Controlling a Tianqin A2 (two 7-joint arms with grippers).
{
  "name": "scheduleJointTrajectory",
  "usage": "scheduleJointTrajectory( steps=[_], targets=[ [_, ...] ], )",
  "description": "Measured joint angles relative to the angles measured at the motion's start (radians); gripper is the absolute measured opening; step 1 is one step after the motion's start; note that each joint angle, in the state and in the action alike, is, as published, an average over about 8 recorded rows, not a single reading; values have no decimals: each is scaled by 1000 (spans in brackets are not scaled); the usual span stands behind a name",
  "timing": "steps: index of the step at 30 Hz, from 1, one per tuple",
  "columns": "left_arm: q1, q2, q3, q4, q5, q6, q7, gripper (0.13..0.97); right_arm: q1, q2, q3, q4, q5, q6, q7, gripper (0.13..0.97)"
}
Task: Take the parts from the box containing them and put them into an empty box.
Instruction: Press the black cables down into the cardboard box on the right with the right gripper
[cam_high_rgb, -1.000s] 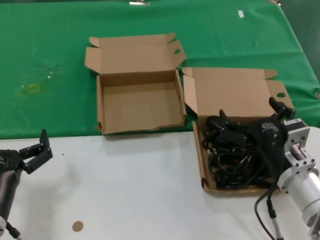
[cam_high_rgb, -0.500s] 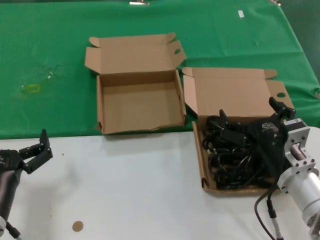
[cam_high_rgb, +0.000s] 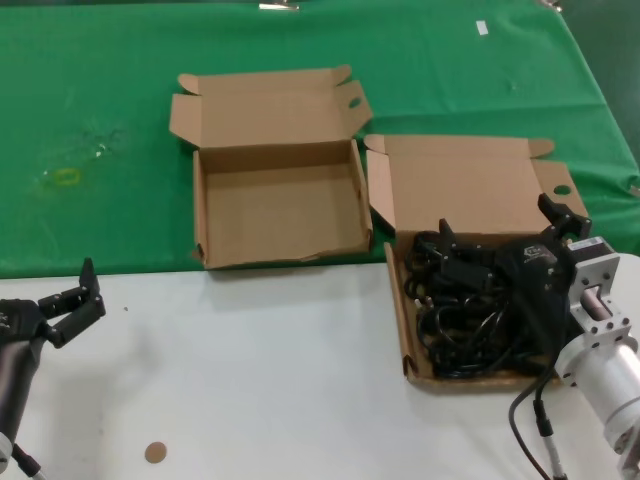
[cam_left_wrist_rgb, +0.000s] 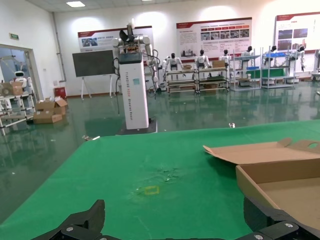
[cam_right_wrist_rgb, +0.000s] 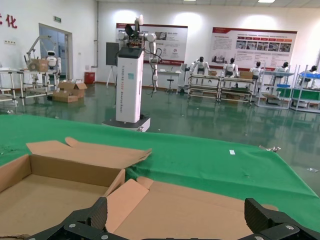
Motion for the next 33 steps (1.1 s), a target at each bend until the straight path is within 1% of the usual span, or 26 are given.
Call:
scheduleJointTrajectory(
  steps=[18, 26, 30, 33],
  targets=[
    [0, 0, 0, 0, 0, 0, 0, 957, 0, 0, 0, 0, 0, 0, 0, 966],
    [0, 0, 0, 0, 0, 0, 0, 886, 0, 0, 0, 0, 0, 0, 0, 966],
    [0, 0, 0, 0, 0, 0, 0, 886, 0, -4, 4, 0, -1, -3, -3, 966],
    [0, 0, 0, 0, 0, 0, 0, 832, -1, -7, 8, 1, -1, -6, -6, 966]
  ],
)
